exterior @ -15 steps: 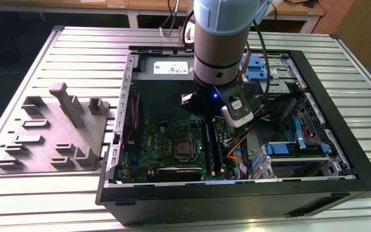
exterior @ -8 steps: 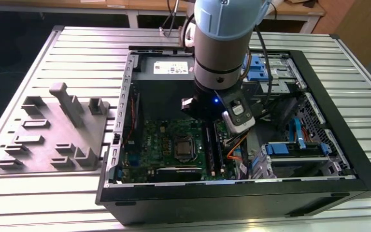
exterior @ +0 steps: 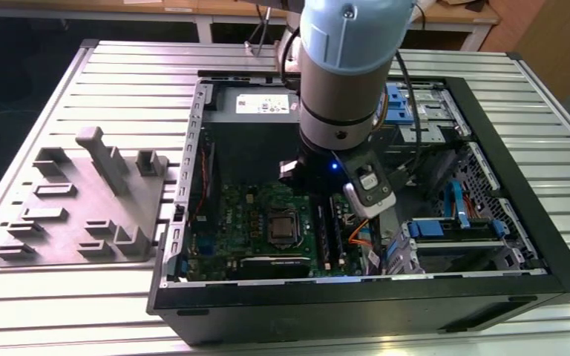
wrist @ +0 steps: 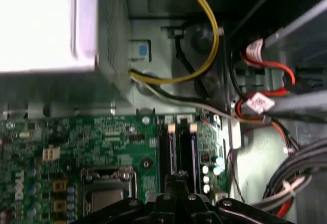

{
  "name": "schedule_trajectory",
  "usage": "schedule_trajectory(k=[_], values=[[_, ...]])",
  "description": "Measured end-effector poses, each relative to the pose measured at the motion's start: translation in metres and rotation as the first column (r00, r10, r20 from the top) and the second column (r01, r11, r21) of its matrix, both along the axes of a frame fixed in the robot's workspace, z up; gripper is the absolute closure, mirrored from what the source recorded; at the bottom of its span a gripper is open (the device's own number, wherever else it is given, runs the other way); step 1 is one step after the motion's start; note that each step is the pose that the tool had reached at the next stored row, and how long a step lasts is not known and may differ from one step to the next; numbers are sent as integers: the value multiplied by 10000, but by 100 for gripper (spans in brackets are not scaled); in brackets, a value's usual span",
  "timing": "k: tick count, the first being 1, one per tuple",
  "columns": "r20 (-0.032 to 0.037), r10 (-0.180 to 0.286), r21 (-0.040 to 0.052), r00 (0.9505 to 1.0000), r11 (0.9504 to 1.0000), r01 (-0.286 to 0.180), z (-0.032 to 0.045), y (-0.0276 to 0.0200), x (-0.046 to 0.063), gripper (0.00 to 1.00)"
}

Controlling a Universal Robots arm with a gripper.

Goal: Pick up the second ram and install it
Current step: 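Press down the second ram until it locks into place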

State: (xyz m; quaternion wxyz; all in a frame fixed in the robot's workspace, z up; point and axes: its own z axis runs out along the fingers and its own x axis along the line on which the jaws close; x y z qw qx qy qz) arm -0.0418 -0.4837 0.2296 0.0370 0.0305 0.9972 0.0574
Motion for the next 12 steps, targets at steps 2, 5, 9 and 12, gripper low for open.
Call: schedule_trajectory(k=[2, 5, 9, 12], values=[[0, 0, -1, 10000, 10000, 0, -4, -48, 0, 93], [0, 0, -1, 10000, 10000, 0, -9, -117, 0, 93], [1, 0, -1, 10000, 10000, 0, -16, -201, 0, 93], [0, 0, -1, 10000, 10000, 0, -20, -263, 0, 93]])
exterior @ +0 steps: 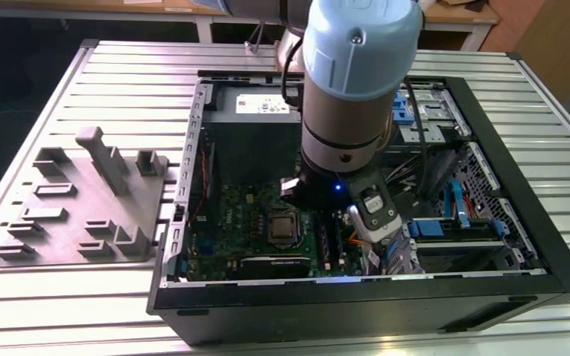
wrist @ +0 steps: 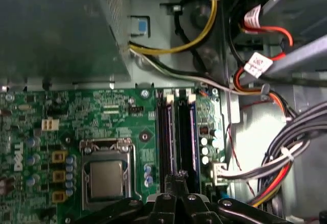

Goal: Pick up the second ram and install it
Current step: 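Press down the second ram until it locks into place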

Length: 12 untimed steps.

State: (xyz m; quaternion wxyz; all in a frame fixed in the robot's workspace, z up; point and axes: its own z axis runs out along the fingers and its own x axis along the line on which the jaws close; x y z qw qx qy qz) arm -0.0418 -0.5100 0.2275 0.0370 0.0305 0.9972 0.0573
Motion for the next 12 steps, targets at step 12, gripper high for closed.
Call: schedule_trajectory(k=[12], values=[[0, 0, 1, 10000, 10000, 0, -15, -158, 0, 93]])
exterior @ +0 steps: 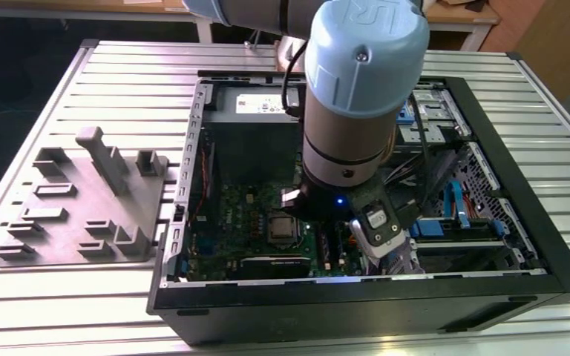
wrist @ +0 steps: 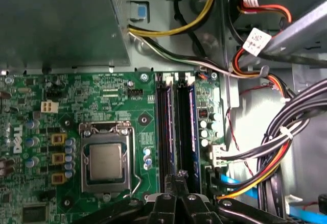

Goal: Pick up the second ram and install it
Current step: 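Press down the second ram until it locks into place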

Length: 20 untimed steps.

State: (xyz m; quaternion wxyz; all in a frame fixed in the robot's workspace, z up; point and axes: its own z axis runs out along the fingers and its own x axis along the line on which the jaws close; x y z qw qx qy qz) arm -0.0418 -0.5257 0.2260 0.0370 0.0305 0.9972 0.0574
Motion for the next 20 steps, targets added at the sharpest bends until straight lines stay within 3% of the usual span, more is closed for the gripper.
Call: schedule_trajectory(k=[9, 20], values=[[-1, 0, -2, 10000, 10000, 0, -51, -82, 0, 93], [-1, 0, -4, 10000, 10000, 0, -75, -83, 0, 93]])
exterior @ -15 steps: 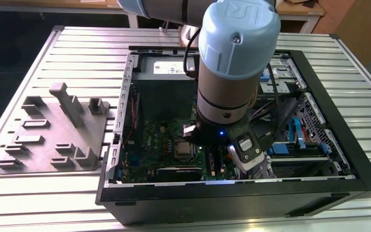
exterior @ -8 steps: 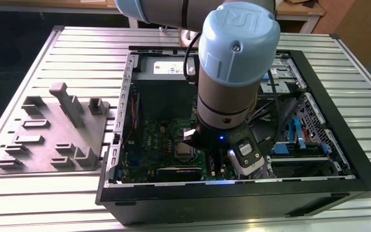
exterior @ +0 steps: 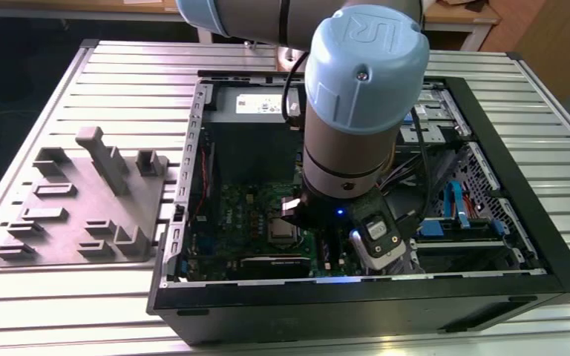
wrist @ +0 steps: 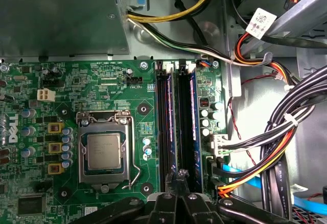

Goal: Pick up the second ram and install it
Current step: 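Press down the second ram until it locks into place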

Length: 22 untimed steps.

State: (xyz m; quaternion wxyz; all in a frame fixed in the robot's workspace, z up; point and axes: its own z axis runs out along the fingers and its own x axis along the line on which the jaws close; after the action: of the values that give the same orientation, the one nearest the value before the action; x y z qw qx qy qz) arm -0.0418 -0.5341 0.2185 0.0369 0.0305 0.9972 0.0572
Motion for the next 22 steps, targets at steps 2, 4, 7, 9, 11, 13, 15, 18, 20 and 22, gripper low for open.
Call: schedule_trajectory(k=[2, 4, 7, 9, 11, 13, 15, 18, 20, 22], values=[[1, 0, 4, 10000, 10000, 0, -2, 0, 0, 93], [2, 0, 8, 10000, 10000, 0, -5, -1, 0, 93], [5, 0, 24, 10000, 10000, 0, -14, -6, 0, 93], [4, 0, 25, 10000, 10000, 0, -14, -6, 0, 93], [4, 0, 26, 10000, 10000, 0, -14, -7, 0, 93], [4, 0, 27, 10000, 10000, 0, -16, -8, 0, 93], [4, 1, 37, 10000, 10000, -1, -21, -13, 0, 93], [4, 0, 47, 10000, 10000, 0, -21, -14, 0, 93], [7, 0, 56, 10000, 10000, 0, -12, -14, 0, 93], [7, 0, 60, 10000, 10000, 0, 30, -13, 0, 93]])
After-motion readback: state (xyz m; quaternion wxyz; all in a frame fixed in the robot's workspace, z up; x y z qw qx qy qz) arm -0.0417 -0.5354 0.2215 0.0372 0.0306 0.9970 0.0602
